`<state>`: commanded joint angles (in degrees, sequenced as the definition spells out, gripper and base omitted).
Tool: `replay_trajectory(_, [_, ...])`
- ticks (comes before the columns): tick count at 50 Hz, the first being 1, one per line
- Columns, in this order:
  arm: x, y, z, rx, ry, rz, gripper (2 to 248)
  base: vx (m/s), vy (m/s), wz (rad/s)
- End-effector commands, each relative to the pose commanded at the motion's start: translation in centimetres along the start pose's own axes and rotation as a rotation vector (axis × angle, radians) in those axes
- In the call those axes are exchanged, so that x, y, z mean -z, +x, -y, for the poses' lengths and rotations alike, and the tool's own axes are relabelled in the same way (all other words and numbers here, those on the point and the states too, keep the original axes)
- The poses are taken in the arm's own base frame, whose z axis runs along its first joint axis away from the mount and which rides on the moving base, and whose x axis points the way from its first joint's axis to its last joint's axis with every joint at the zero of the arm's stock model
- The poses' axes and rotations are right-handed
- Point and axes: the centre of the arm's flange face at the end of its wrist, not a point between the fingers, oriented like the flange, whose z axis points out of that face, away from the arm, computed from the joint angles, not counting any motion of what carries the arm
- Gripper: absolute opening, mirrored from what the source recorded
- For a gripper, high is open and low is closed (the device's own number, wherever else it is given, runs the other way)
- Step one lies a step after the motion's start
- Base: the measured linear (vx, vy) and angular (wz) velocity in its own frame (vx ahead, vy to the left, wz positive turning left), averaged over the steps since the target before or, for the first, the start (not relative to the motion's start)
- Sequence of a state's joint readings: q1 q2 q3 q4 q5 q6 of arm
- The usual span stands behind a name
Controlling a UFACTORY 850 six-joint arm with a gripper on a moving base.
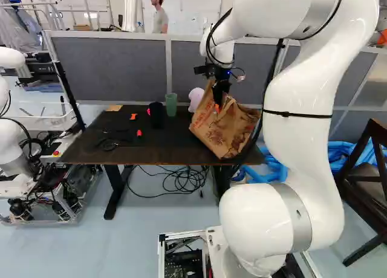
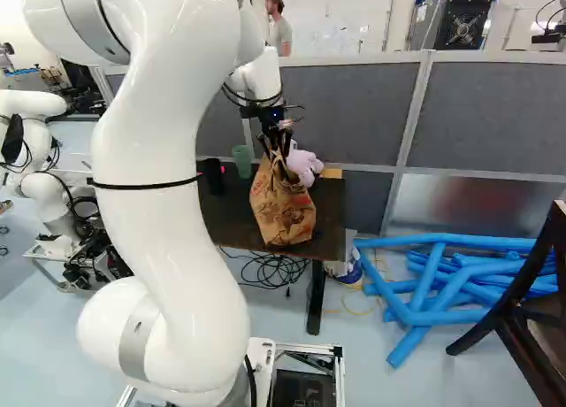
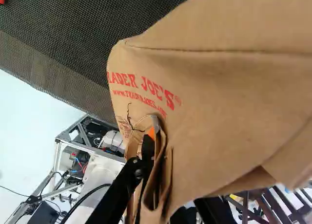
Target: Pick up the bag on the ground and place it on the table
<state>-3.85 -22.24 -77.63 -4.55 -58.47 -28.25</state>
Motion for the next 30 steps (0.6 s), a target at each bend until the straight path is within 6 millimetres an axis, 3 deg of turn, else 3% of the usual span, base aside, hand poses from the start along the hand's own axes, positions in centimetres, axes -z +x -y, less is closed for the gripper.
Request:
replay_trajectory(9, [-1.2,0.4,-0.2,0.005,0.005,0.019,23,0.0,0.0,0.0])
replay_trajectory(26, [-1.4,0.5,-0.3,0.005,0.006,0.023,23,0.0,0.0,0.0])
replay_trajectory(27, [-1.4,0.5,-0.3,0.005,0.006,0.023,40,0.0,0.0,0.0])
replay_trajectory(30, [-1.4,0.5,-0.3,0.005,0.006,0.023,40,0.0,0.0,0.0])
